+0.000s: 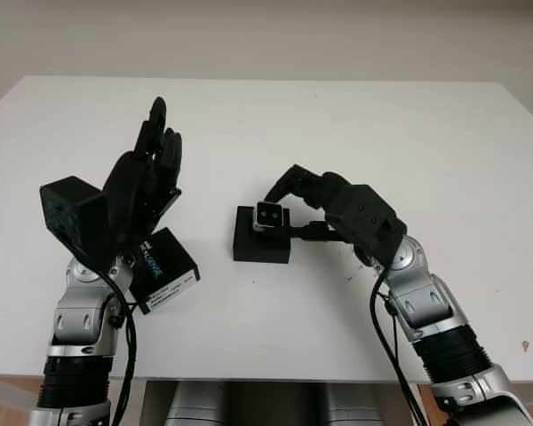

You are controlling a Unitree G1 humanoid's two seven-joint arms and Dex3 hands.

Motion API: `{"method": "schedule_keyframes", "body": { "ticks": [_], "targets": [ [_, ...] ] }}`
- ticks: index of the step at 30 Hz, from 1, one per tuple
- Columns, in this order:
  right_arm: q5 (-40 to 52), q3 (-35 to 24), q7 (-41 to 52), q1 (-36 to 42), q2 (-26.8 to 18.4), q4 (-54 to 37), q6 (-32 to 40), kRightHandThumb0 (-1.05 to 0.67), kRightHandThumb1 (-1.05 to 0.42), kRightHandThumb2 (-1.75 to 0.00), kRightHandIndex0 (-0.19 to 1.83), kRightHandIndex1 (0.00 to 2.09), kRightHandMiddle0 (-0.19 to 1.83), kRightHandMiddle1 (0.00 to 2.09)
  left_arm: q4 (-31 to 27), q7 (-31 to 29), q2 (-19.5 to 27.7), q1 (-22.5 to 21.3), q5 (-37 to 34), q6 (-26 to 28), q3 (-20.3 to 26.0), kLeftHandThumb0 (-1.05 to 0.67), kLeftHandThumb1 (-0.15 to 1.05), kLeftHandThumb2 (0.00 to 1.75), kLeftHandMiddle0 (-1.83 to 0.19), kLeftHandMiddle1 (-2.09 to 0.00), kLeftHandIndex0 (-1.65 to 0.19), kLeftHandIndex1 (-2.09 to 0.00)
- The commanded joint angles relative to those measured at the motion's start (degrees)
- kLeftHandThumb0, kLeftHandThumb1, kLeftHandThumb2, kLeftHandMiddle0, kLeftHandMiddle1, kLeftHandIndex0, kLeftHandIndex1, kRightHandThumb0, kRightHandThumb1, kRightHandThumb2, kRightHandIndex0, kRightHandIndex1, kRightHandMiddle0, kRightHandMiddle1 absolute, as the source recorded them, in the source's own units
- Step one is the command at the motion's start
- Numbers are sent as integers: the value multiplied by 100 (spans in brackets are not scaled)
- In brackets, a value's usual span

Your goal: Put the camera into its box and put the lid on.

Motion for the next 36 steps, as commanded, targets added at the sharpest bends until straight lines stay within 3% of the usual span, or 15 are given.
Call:
{"method": "schedule_keyframes", "body": {
  "ticks": [1,20,36],
  "targets": [
    [-18,-3,-36,-164,28,85,-142,-40,-93,-5,27,6,31,171,-115,-7,46,-31,2,-1,15,-85,105,57,19,0,19,0],
    [-184,44,-201,-209,186,489,-359,-41,-92,-5,28,6,33,171,-192,41,22,25,-3,24,20,-85,105,56,19,0,19,0],
    [-245,76,-348,-33,468,47,382,-40,-94,-6,28,5,31,174,-232,51,-4,42,-2,48,-1,-86,105,55,19,0,19,0]
  ]
}}
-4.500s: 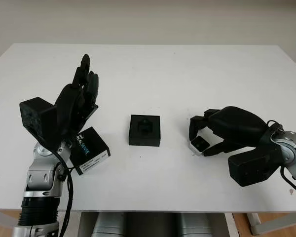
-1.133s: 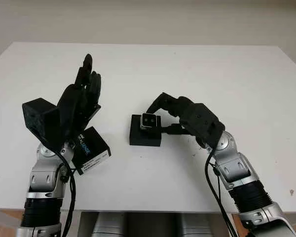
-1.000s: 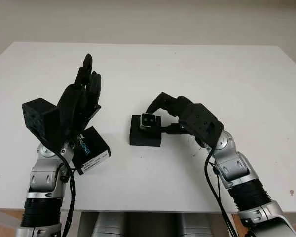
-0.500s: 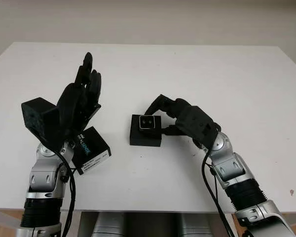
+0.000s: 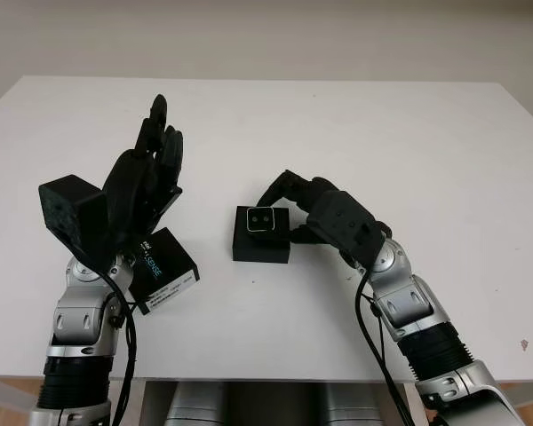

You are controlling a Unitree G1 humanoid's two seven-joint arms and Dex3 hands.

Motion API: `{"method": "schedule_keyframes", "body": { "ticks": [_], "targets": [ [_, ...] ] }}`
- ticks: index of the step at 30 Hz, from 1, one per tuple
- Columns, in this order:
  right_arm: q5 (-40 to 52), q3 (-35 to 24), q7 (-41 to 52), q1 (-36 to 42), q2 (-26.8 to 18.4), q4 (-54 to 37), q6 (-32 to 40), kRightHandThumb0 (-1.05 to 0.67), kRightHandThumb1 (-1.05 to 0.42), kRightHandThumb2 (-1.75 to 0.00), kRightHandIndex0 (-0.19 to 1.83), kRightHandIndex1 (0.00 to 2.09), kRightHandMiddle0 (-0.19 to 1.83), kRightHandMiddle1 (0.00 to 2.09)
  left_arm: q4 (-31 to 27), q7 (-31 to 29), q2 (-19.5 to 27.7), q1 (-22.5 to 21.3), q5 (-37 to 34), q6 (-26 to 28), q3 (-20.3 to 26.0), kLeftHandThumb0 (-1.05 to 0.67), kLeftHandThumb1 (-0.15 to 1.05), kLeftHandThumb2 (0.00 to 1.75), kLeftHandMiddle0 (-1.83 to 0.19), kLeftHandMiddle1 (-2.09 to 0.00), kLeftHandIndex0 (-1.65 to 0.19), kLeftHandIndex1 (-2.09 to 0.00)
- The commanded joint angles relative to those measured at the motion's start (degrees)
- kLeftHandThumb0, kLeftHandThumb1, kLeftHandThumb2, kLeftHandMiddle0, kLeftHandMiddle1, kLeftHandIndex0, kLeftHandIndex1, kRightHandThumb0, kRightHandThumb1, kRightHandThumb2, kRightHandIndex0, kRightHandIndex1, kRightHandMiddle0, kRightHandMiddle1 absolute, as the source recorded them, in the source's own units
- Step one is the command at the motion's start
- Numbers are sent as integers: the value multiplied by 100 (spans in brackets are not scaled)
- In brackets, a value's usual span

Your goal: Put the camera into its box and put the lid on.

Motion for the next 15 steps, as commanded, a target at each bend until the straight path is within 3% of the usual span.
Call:
{"method": "schedule_keyframes", "body": {
  "ticks": [1,6,15],
  "targets": [
    [57,-43,-23,38,105,-166,169,-40,-94,-6,27,5,31,174,-116,-3,13,44,3,-15,4,-86,105,55,19,0,19,0],
    [207,-134,6,58,177,-374,670,-40,-95,-6,26,5,27,177,-112,5,-4,46,-26,-5,23,-85,105,55,19,0,19,0],
    [143,-36,20,100,89,-516,953,-39,-94,-5,28,6,25,177,-95,-13,18,45,-13,-29,23,-85,105,55,19,0,19,0]
  ]
}}
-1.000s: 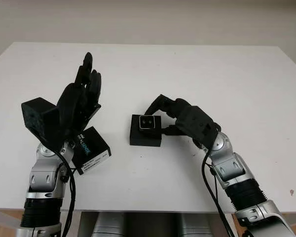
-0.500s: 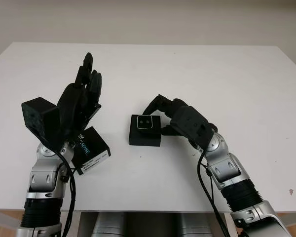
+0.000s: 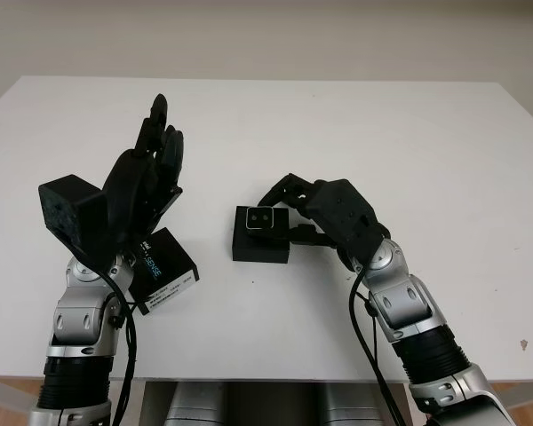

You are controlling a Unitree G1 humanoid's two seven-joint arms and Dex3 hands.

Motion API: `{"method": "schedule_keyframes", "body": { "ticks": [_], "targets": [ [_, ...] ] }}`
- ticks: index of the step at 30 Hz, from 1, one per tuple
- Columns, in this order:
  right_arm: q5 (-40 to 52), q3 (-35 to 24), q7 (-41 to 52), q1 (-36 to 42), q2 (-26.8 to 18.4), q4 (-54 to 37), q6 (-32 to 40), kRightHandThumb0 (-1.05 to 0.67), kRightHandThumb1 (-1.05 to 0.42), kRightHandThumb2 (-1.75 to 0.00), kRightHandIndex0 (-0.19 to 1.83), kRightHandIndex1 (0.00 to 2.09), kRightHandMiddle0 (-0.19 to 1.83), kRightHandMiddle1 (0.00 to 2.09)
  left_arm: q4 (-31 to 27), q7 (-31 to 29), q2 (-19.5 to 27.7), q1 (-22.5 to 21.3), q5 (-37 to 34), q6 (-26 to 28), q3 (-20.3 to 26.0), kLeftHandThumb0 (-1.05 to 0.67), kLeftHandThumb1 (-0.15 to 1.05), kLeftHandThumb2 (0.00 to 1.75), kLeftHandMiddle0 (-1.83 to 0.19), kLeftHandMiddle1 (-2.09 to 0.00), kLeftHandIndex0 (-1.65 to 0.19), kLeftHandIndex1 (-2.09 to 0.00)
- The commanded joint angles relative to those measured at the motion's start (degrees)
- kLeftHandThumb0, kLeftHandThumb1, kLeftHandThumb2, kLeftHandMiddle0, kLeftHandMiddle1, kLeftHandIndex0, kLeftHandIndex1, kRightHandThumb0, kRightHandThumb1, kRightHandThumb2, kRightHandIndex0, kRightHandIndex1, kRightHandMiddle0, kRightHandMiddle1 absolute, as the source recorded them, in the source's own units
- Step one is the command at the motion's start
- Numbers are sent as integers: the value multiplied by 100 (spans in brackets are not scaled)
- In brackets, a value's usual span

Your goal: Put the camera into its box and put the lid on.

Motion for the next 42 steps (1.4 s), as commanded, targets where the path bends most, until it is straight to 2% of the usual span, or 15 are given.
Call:
{"method": "schedule_keyframes", "body": {
  "ticks": [1,13,19,21,23,24,25,26,27,29,34,42],
  "targets": [
    [-25,37,6,45,-28,-124,33,-38,-94,-5,28,6,25,178,-96,-13,24,42,-13,-19,24,-86,105,55,19,0,19,0],
    [-157,221,112,160,-187,0,-236,-40,-94,-5,29,6,29,175,-152,-13,42,36,-32,55,39,-86,105,54,19,0,19,0],
    [-409,431,151,229,-415,111,-868,-41,-94,-5,29,6,31,167,-163,-18,41,40,-27,47,31,-85,105,55,19,0,19,0],
    [-476,482,188,252,-492,110,-1076,-45,-93,-5,27,5,27,156,-172,-18,47,42,-16,55,23,-85,105,55,19,0,19,0],
    [-552,521,237,259,-561,109,-1217,-51,-92,-5,21,3,18,130,-182,-12,45,44,-12,65,19,-85,105,56,19,0,19,0],
    [-642,581,242,253,-648,142,-1413,-53,-92,-5,18,3,16,117,-185,-14,38,44,-25,67,23,-86,105,55,19,0,19,0],
    [-707,618,243,249,-705,174,-1565,-57,-92,-5,12,2,10,97,-187,-17,33,45,-35,68,27,-85,105,55,19,0,19,0],
    [-745,629,227,255,-759,215,-1764,-59,-92,-5,7,3,12,70,-184,-18,30,45,-40,67,31,-85,105,55,19,0,19,0],
    [-778,627,193,262,-798,258,-1950,-60,-92,-5,2,3,12,53,-185,-13,29,47,-31,64,29,-85,105,55,19,0,19,0],
    [-813,608,125,272,-844,323,-2214,-62,-92,-5,-5,2,11,33,-188,-3,23,51,-20,51,27,-85,105,55,19,0,19,0],
    [-832,461,-103,229,-939,443,-2762,-64,-91,-5,-13,1,6,20,-184,-23,35,53,-35,60,35,-85,105,55,19,0,19,0],
    [-872,226,-363,95,-977,478,-2941,-65,-89,-5,-18,2,-4,11,-152,-53,74,31,-6,52,33,-86,105,55,19,0,19,0]
  ]
}}
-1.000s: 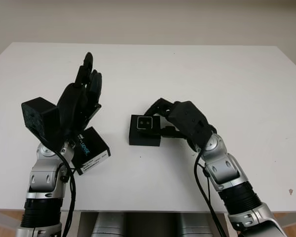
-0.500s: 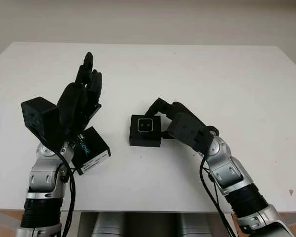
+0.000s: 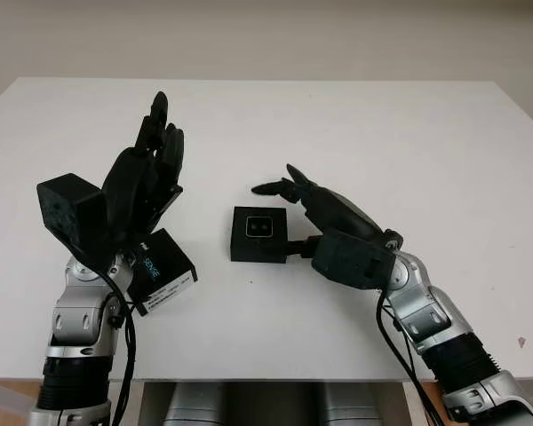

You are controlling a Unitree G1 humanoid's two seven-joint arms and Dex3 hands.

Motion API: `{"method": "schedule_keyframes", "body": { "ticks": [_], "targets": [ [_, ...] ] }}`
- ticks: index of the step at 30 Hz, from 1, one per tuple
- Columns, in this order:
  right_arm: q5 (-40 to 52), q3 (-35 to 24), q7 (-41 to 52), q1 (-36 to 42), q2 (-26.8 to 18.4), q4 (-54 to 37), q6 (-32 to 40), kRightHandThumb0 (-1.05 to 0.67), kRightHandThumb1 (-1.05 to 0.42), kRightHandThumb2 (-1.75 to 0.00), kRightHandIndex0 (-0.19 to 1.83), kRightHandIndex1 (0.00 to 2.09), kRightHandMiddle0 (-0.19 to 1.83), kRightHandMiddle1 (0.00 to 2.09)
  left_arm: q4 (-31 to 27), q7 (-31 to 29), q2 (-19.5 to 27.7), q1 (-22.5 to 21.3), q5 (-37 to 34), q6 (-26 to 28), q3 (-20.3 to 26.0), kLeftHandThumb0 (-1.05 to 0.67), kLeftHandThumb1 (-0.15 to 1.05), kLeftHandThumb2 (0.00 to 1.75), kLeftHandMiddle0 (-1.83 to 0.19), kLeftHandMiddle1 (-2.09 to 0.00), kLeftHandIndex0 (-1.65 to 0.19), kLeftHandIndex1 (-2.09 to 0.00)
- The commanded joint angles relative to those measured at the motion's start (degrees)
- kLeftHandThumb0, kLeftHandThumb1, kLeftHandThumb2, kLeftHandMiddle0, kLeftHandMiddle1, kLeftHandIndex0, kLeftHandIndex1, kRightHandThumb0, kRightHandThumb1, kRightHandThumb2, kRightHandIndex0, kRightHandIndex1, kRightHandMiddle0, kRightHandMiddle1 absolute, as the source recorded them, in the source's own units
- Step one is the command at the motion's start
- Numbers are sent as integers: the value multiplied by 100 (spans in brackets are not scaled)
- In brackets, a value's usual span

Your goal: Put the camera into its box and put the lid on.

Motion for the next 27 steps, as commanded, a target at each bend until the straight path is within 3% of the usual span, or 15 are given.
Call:
{"method": "schedule_keyframes", "body": {
  "ticks": [1,11,17,23,27],
  "targets": [
    [48,-147,-110,-140,-9,20,-144,-65,-90,-5,-19,2,-5,10,-56,-19,67,30,5,-6,31,-86,105,55,19,0,19,0],
    [147,-452,-373,-261,18,-197,-409,-68,-97,-7,-19,0,-11,6,-58,-46,153,11,68,-15,11,-86,105,57,19,0,19,0],
    [354,-674,-233,-227,30,-645,-125,-69,-101,-7,-19,1,-12,5,-56,-4,334,42,315,-166,40,-82,105,53,19,0,19,0],
    [1041,-1097,250,-110,12,-1392,611,-66,-102,-6,-19,1,-11,6,-670,215,1022,348,1443,-79,-55,-79,105,33,-9,-9,-3,-10],
    [1787,-1566,482,-186,92,-1803,1194,-63,-102,-6,-19,0,-12,5,-1439,-158,1893,855,2369,39,-82,-82,105,22,-13,-7,-4,-8]
  ]
}}
